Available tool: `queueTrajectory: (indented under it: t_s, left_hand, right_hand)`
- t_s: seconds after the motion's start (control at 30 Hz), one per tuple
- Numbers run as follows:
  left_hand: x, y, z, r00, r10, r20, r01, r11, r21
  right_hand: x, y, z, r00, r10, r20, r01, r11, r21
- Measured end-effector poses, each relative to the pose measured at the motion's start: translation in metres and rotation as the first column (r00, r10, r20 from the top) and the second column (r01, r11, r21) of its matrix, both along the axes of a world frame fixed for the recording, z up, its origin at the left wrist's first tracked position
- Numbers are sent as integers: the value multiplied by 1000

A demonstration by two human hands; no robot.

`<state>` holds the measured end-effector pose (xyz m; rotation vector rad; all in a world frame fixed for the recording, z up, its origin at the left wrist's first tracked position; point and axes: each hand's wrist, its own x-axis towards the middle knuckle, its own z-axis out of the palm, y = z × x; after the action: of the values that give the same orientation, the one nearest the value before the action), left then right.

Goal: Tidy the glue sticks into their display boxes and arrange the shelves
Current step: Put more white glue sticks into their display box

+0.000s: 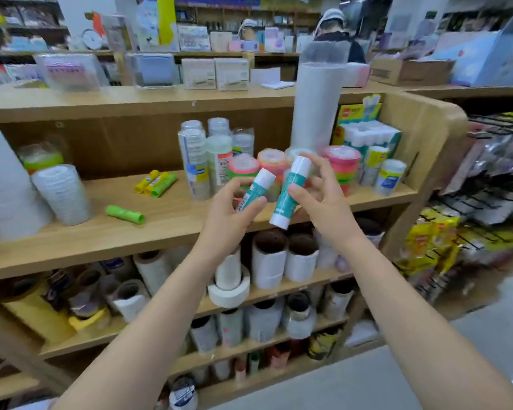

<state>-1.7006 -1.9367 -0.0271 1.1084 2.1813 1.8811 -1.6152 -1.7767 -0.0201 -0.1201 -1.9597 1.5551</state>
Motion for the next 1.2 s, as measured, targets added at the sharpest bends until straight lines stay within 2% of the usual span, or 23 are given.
queueTrajectory:
  t_s: [0.13, 0.33, 0.53, 0.67, 0.9, 1.2]
  left_hand:
    - [25, 84, 7, 999, -4, -35, 6, 999, 37]
    - [37, 198, 18, 988, 12, -157, -10, 1000, 13]
    - [22, 247, 30, 940, 166, -297, -178, 984, -15]
    - [6, 262, 38, 912, 156, -379, -207, 974, -96]
    - [-17, 281, 52, 936, 64, -347, -159, 954, -253]
    - [-39, 302, 56, 984, -50, -170, -2, 957, -290]
  right_hand:
    - [36, 74, 9, 993, -111, -24, 113, 991, 78]
    - [60, 178, 30, 984, -178, -16, 179, 971, 158]
    - [31, 240, 47, 975, -212, -64, 221, 955, 197]
    - [-4, 262, 54, 964, -237, -123, 260, 938, 228]
    - [-54, 287, 67, 918, -333, -216, 381, 891, 247]
    - [-91, 305, 60, 906, -399, -140, 420, 812, 405]
